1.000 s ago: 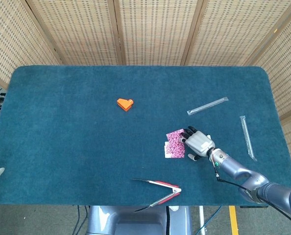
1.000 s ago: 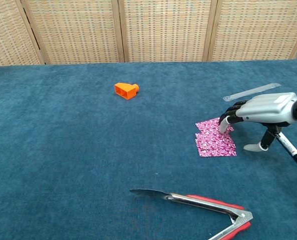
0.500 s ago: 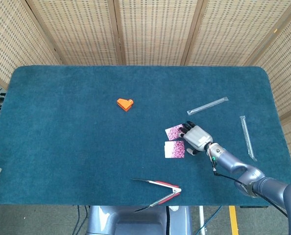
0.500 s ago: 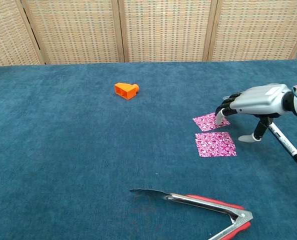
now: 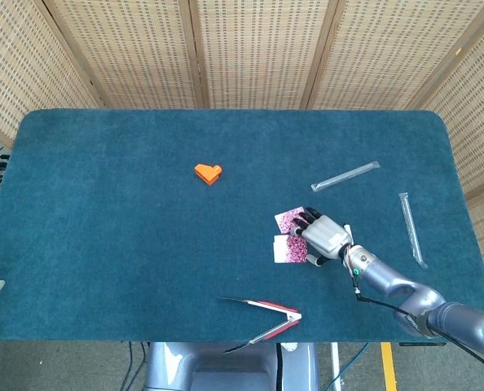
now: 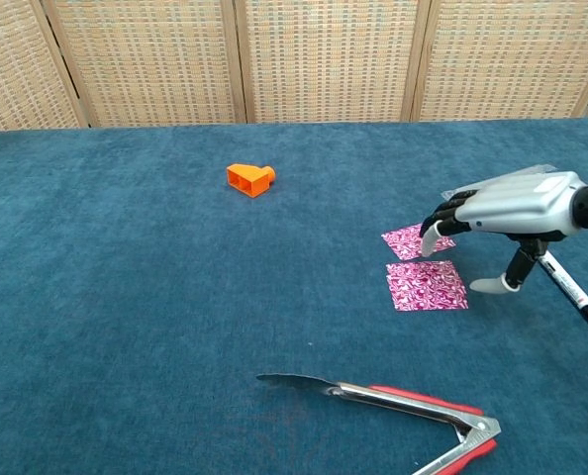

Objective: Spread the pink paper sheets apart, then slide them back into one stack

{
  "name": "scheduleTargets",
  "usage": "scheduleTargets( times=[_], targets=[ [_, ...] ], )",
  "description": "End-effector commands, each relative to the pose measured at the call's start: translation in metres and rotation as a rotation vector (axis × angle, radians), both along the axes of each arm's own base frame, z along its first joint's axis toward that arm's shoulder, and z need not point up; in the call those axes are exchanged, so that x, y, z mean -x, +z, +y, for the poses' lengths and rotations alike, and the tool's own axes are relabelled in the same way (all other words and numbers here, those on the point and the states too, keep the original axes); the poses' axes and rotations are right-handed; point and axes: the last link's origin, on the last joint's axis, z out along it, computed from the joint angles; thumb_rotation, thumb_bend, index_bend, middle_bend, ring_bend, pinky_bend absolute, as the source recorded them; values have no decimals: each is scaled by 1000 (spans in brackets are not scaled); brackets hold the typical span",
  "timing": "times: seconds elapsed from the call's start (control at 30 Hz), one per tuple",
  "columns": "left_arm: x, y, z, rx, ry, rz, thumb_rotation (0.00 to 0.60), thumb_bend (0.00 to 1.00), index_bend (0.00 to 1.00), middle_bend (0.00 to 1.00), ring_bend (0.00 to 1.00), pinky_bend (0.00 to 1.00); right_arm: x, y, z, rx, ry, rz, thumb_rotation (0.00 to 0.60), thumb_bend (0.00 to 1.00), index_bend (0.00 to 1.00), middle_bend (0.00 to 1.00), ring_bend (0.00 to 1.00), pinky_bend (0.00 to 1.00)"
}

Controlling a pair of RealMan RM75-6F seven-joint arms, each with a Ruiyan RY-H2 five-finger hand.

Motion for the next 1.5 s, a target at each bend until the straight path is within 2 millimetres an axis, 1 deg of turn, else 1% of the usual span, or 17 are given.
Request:
scheduleTargets(
  times=[0.03, 0.1, 0.3, 0.6, 0.77, 0.97, 1.27, 1.5],
  targets=[
    [0, 0, 0, 1, -1, -1, 600, 42, 115, 0, 0, 0, 3, -1, 11, -20, -3, -2, 600, 441, 183, 101, 0, 0],
    [-1, 0, 0, 0, -2, 0, 600, 42, 115, 0, 0, 0, 5, -3, 19, -38, -2, -6, 600, 441, 183, 100, 0, 0],
    [-1, 1, -1, -1, -5, 1, 600, 42, 115, 0, 0, 0, 9, -8, 29, -63, 4, 0, 600, 440, 183, 101, 0, 0],
    [-2, 2, -2, 0, -6, 4, 600, 42, 115, 0, 0, 0, 13, -9, 29, -60, 6, 2, 600, 440, 183, 101, 0, 0],
    [-3, 1, -1, 6, -6, 4, 600, 42, 115, 0, 0, 0, 11, -12, 31, -70, 9, -1, 600, 440, 183, 101, 0, 0],
    [-4, -1, 0, 10, -10, 2, 600, 41, 115, 0, 0, 0, 0, -19, 30, -90, 26, -17, 600, 441, 183, 101, 0, 0],
    [-2, -3, 0, 16, -4, -3, 600, 42, 115, 0, 0, 0, -24, -31, 27, -129, 49, -25, 600, 440, 183, 101, 0, 0],
    [-1, -2, 0, 15, -5, -5, 600, 41, 115, 0, 0, 0, -41, -36, 23, -136, 70, -31, 600, 440, 183, 101, 0, 0]
  ],
)
